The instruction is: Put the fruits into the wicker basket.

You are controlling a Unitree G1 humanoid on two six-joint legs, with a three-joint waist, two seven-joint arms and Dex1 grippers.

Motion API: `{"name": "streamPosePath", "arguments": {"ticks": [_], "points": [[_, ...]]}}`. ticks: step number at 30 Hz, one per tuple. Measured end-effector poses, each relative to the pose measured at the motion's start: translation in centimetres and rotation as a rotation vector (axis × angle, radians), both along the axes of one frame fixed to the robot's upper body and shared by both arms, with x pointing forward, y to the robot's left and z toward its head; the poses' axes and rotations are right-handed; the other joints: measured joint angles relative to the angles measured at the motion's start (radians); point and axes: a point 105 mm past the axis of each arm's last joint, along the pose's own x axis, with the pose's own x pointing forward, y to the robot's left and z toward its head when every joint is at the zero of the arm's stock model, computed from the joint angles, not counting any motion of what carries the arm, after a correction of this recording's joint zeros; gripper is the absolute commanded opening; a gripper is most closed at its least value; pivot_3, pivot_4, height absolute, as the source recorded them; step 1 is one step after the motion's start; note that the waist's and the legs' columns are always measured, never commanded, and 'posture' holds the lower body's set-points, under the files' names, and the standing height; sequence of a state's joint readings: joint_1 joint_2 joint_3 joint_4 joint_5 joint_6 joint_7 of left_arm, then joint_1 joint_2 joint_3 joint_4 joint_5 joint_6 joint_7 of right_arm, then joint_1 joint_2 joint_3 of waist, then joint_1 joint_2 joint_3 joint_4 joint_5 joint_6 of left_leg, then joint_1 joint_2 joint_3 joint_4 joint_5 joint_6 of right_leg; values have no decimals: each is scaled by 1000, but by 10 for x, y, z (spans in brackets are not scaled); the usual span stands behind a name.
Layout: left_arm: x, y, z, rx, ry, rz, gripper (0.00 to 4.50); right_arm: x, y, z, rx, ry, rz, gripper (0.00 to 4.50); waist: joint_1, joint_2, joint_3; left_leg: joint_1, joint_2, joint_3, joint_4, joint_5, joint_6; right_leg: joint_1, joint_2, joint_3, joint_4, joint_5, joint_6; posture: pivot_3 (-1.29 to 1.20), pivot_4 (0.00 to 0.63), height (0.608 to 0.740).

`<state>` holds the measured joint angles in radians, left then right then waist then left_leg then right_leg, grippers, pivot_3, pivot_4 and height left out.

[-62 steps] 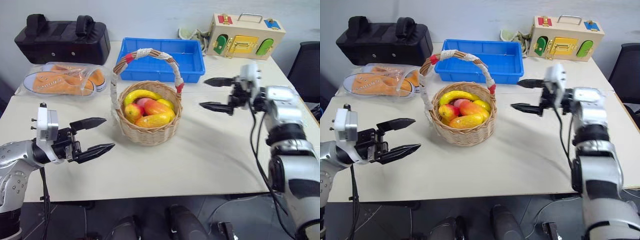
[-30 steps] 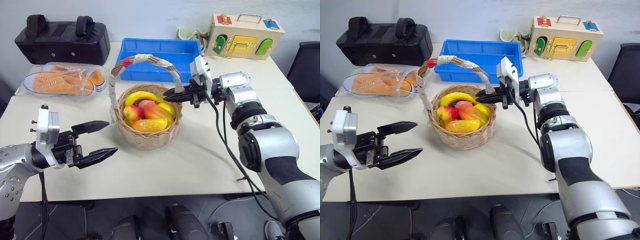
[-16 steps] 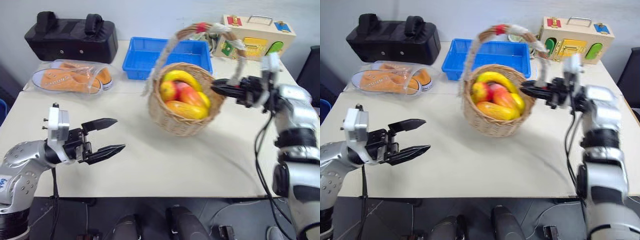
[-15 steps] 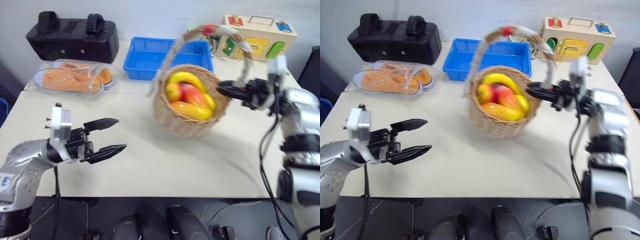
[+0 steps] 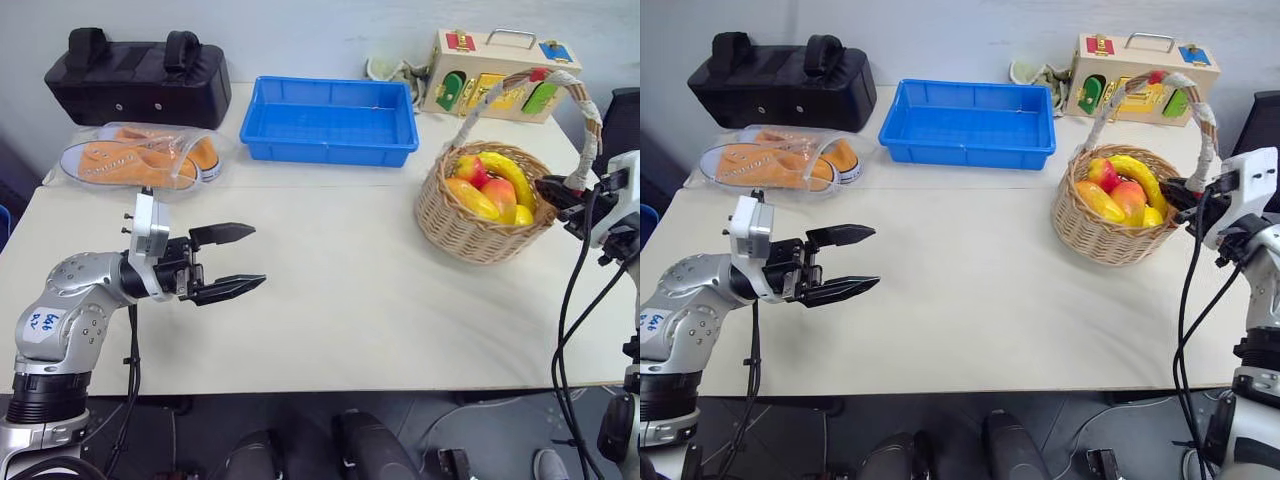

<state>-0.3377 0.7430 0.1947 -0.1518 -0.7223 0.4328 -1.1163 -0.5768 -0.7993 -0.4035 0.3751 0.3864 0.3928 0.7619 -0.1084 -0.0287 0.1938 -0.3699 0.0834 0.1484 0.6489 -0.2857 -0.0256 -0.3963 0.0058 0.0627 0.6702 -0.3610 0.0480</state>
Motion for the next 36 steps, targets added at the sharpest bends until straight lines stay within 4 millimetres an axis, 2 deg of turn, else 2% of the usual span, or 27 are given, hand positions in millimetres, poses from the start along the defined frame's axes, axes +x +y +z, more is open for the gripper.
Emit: {"name": "streamPosePath", "arguments": {"ticks": [3,5,9,13,16,21,23,24,29,33,36], "points": [[0,1,-1,2,4,4,4500,-1,3,-6,25,15,-15,2406,1,0,0,0,0,0,0,0,0,0,0,0,0,0,0,0,150,740],[-1,3,-4,2,11,12,4500,-9,9,-7,29,5,7,3095,2,0,0,0,0,-1,-1,0,0,0,0,0,0,0,0,0,150,740],[-1,7,-4,0,13,28,4500,-28,10,1,8,-46,21,4416,10,0,0,-1,0,-1,-2,0,0,-1,0,-1,-2,0,1,0,150,740],[0,10,-6,18,11,30,4500,-53,-1,6,-65,-84,33,4465,23,0,0,-1,0,-1,-2,-1,0,0,0,-1,-3,0,1,0,150,740],[1,19,-12,55,15,48,4500,-80,-6,3,-140,-118,101,4465,28,0,0,-1,0,-2,-3,-1,0,1,0,-2,-5,0,1,0,150,740],[-7,37,-32,155,33,84,4500,-108,7,-3,-206,-147,281,4465,16,0,0,1,0,-1,-2,-3,2,4,0,-1,-7,0,1,0,150,740],[-12,48,-43,220,29,131,4500,-115,22,-13,-202,-100,390,4465,13,0,0,2,1,-1,-3,-3,2,4,0,-1,-7,0,1,0,150,740],[-17,56,-51,255,24,177,4500,-117,39,-23,-225,-59,494,4465,7,0,0,2,1,-1,-3,-3,2,4,0,-1,-7,0,1,0,150,740],[-29,61,-67,327,-6,241,4500,-115,82,-43,-288,-45,738,4465,13,0,0,1,1,-2,-2,-4,4,4,-1,-2,-7,0,1,0,150,740],[-38,59,-73,289,-30,289,4500,-100,118,-66,-304,-132,876,4465,22,-2,-1,1,0,-2,-1,-5,5,5,-2,-2,-7,1,0,0,150,740],[-45,58,-80,284,-17,312,4500,-91,133,-87,-289,-119,920,4465,27,-2,-1,0,0,-2,-2,-5,5,4,-2,-3,-7,1,0,0,150,740]]}}
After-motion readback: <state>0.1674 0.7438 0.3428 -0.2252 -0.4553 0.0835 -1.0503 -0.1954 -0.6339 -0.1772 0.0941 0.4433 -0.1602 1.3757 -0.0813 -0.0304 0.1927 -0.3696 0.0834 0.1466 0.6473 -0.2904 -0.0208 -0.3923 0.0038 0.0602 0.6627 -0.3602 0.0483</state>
